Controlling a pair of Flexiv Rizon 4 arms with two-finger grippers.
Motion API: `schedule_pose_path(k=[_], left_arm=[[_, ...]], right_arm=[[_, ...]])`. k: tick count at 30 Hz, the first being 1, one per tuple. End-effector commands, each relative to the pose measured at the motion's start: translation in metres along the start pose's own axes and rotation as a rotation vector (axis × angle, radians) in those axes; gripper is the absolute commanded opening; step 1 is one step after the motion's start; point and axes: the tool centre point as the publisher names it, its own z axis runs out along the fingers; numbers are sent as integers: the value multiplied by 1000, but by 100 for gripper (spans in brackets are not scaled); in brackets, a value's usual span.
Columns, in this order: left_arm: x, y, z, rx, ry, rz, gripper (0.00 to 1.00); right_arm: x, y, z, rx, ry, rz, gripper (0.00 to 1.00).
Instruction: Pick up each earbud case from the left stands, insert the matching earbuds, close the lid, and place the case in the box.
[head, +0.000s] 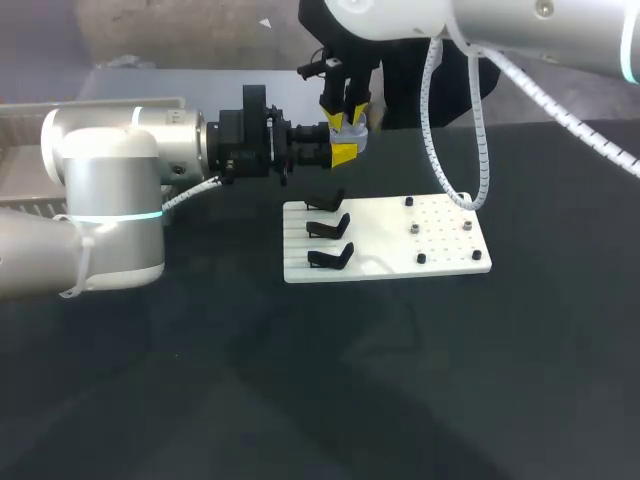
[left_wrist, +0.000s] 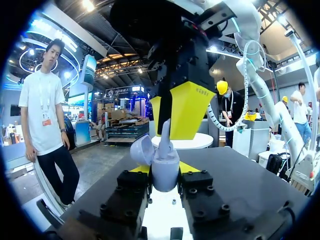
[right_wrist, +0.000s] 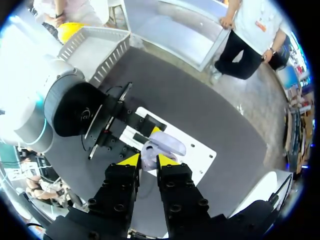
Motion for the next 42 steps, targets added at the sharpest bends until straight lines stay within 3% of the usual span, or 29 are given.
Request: schedule_pose_path(k=[1, 42], left_arm=[[1, -2, 0, -7, -4, 4, 0], [1, -2, 0, -7, -4, 4, 0]], right_arm=[[-3, -1, 1, -2, 1, -1, 0], [0, -4, 17, 58, 28, -64, 0]])
